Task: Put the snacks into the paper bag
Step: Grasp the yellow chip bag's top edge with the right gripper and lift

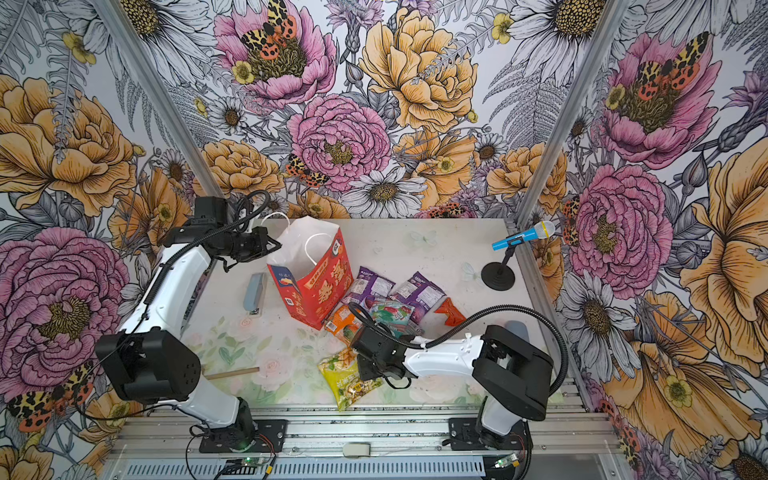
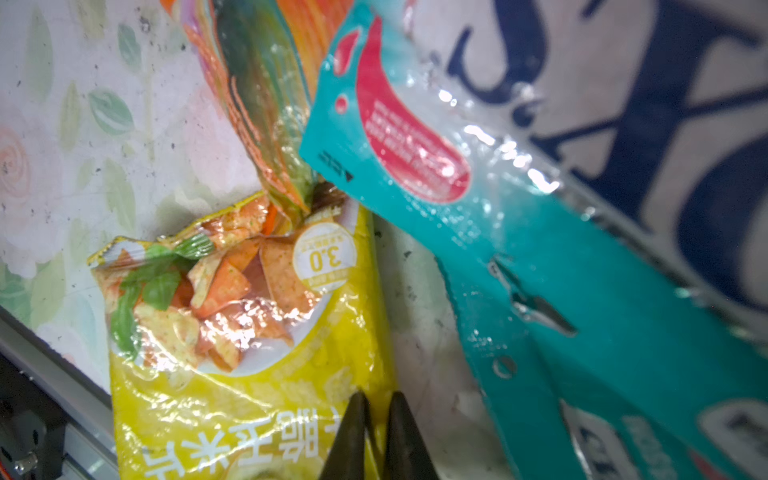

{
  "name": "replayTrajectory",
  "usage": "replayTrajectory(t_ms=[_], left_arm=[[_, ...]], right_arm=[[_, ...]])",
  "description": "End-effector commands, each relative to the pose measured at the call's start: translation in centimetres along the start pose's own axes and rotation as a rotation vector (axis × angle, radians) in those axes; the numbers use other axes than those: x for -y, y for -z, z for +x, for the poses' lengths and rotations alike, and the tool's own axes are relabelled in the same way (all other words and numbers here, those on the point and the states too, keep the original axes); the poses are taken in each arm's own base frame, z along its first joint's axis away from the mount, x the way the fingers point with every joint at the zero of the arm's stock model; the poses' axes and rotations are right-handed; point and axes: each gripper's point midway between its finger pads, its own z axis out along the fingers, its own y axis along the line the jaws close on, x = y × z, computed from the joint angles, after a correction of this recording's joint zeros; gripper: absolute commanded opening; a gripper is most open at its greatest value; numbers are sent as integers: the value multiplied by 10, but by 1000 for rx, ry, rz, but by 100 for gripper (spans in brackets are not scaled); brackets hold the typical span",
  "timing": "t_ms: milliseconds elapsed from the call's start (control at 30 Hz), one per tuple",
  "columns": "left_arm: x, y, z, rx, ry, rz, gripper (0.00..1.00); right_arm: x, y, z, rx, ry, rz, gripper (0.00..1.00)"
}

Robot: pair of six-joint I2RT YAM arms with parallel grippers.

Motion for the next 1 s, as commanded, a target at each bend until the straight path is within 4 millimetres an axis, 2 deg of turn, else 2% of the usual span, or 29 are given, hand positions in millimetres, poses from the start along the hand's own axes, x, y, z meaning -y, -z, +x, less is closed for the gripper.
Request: replayTrajectory(t_ms=[0,133,333,633,967], left_arm=[[-5,1,2,6,10,-18,0],[-5,2,1,9,8,-19,0],[-5,2,2,6,11,-17,0],[-5,2,1,7,12,-17,0],[-4,2,1,8,10,-15,0]], right_arm=[[-5,1,-4,13,5,-7,1],[-12,11,-11,40,17,-34,0],[-26,37,-23,89,32,-90,0],[-32,75,-29,130,36,-134,0],[-42,123,-45,220,19,-205,0]])
